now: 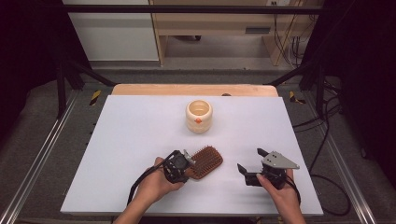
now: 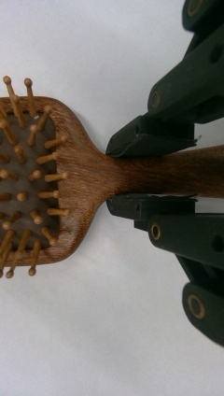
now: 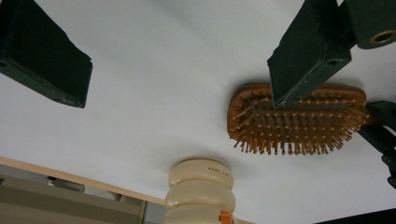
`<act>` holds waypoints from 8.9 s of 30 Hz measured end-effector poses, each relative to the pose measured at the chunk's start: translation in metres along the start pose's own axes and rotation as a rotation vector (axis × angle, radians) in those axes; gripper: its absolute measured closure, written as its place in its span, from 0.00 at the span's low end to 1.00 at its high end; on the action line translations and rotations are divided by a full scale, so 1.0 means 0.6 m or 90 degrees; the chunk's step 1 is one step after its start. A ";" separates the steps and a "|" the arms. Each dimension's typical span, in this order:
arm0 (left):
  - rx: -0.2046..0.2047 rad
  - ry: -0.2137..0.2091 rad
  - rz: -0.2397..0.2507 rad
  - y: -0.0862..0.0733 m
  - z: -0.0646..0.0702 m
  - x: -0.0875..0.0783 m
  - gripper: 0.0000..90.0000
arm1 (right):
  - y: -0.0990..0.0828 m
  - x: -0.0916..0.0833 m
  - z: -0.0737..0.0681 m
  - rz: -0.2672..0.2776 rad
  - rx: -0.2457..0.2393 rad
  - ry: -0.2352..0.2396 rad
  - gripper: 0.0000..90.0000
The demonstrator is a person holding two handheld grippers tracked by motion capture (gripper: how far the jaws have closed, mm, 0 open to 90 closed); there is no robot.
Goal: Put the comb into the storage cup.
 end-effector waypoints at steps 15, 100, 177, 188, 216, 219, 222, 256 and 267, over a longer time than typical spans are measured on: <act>0.031 0.038 0.048 -0.002 0.015 -0.014 0.81 | 0.002 0.000 0.000 0.007 0.004 0.005 0.07; -0.062 0.164 0.506 -0.055 -0.046 -0.125 0.81 | 0.164 0.078 -0.090 0.132 0.196 0.148 0.07; -0.057 0.161 0.567 -0.045 0.003 -0.094 0.81 | 0.241 0.131 -0.117 0.144 0.257 0.207 0.16; -0.056 0.159 0.571 -0.046 0.004 -0.092 0.81 | 0.245 0.134 -0.109 0.137 0.264 0.211 0.24; -0.063 0.154 0.574 -0.046 -0.001 -0.087 0.81 | 0.246 0.139 -0.099 0.138 0.326 0.252 0.49; -0.067 0.153 0.570 -0.046 -0.004 -0.085 0.81 | 0.246 0.140 -0.100 0.135 0.325 0.255 0.52; -0.068 0.152 0.568 -0.045 -0.006 -0.083 0.81 | 0.245 0.142 -0.099 0.137 0.326 0.258 0.53; -0.213 0.222 0.607 -0.144 -0.063 -0.117 0.33 | 0.269 0.153 -0.081 0.140 0.278 0.201 0.57; -0.239 0.248 0.580 -0.171 -0.078 -0.101 0.13 | 0.286 0.153 -0.081 0.149 0.273 0.181 0.57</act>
Point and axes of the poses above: each handheld gripper's, and its own axes: x roughly forward along the jaws, y roughly out of its top, z roughly to its right, the point moved 1 cm from there along x, roughly forward along the jaws, and after that the axes turned 4 degrees about z, right-handed, at the moved point
